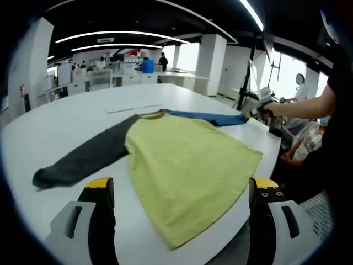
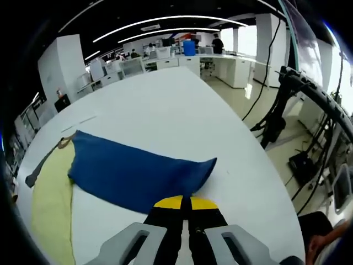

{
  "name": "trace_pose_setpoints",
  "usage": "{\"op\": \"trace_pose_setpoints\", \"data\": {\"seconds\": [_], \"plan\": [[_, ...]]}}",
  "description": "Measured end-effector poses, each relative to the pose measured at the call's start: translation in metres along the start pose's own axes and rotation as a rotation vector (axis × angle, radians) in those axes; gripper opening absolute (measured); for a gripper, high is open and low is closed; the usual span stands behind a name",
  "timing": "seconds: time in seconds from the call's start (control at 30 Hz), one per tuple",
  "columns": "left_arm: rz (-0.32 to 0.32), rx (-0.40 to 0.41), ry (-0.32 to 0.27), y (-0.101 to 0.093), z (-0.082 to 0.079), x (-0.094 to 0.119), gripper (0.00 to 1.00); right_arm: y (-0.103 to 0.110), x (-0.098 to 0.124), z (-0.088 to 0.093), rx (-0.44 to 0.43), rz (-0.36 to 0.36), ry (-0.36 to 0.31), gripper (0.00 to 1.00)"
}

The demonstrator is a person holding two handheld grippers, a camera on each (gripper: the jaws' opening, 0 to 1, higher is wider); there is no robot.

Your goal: Fold the garment on the visible template until the final outline fits inside the template.

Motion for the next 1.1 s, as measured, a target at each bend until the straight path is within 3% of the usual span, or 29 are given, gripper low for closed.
{"op": "trace_pose_setpoints", "data": {"seconds": [0.6,1.1], "plan": [[0.008,0.014,-0.044,-0.001,-0.004,0.002,0.99,0.038,0.006,-0.023,0.017,-0.092,-0.077,0.00],[0.003,0.010,-0.043,-0.004,-0.003,0.002,0.99,0.067,0.000,-0.037,0.042,-0.156,-0.117,0.00]]}}
Point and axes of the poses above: the point that each gripper's makers call its tool centre point, and the gripper's own axes: x roughly backward along the fingers, y roughly to its left, z roughly out of its underside, the point moved 8 cm from there along x, roughly backward along the fingers, and after that the axes turned 13 degrees about y, right-handed, at the moved point
